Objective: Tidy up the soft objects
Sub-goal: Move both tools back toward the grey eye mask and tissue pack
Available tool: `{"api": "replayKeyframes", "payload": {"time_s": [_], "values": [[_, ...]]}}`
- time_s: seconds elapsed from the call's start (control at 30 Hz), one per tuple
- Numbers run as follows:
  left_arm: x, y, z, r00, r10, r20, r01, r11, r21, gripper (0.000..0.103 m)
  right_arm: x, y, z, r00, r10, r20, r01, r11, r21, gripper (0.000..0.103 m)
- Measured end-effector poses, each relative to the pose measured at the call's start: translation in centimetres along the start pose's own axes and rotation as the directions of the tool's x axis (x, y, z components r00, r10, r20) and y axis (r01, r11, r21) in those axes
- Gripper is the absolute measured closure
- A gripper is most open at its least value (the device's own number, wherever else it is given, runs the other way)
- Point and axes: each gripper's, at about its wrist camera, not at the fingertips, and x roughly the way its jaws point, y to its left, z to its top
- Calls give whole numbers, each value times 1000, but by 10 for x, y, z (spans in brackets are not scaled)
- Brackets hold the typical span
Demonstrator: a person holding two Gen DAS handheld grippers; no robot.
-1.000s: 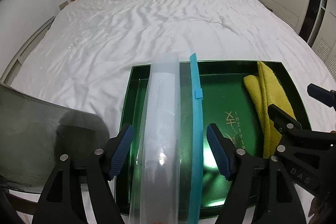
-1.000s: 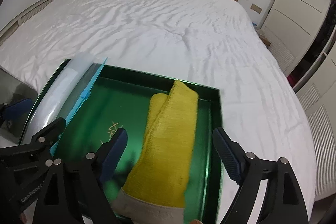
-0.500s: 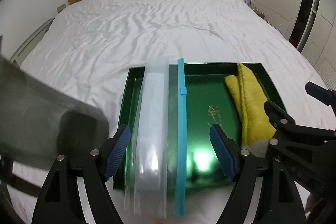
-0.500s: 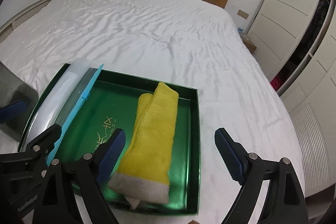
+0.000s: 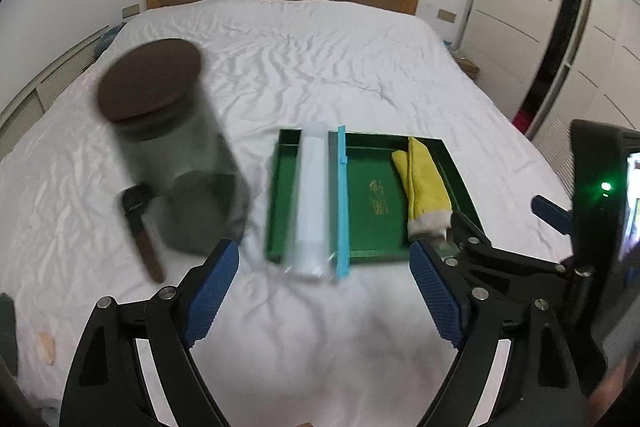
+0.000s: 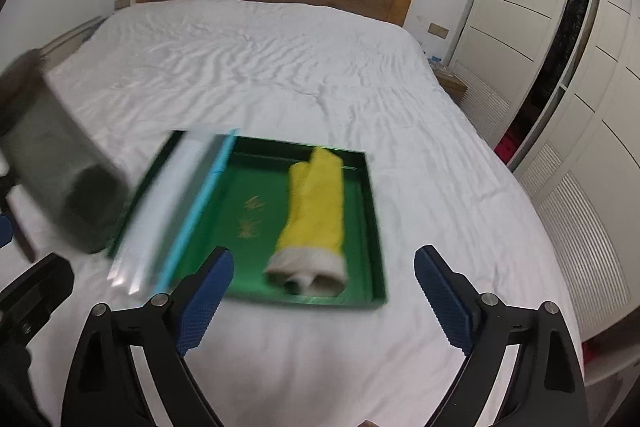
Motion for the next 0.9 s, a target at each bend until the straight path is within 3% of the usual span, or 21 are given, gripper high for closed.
{"api": "replayKeyframes", "payload": {"time_s": [0.13, 0.3, 0.53, 0.9], "values": [[-42, 43, -24, 999, -42, -6, 42, 999, 19, 20, -45, 41, -19, 999, 52, -7, -52, 999, 5, 10], [-89, 112, -57, 1000, -22, -4, 22, 996, 88, 20, -92, 106, -42, 993, 117, -24, -117, 992, -36, 10], [-144, 221, -105, 995, 92, -31, -86, 983, 162, 20, -150, 198, -66, 966, 245, -79, -250, 967, -49, 10], [-168, 358, -150, 961, 264, -86, -240, 946, 217, 20, -177, 273, -89, 948, 274, -163, -285, 957, -47, 10]]}}
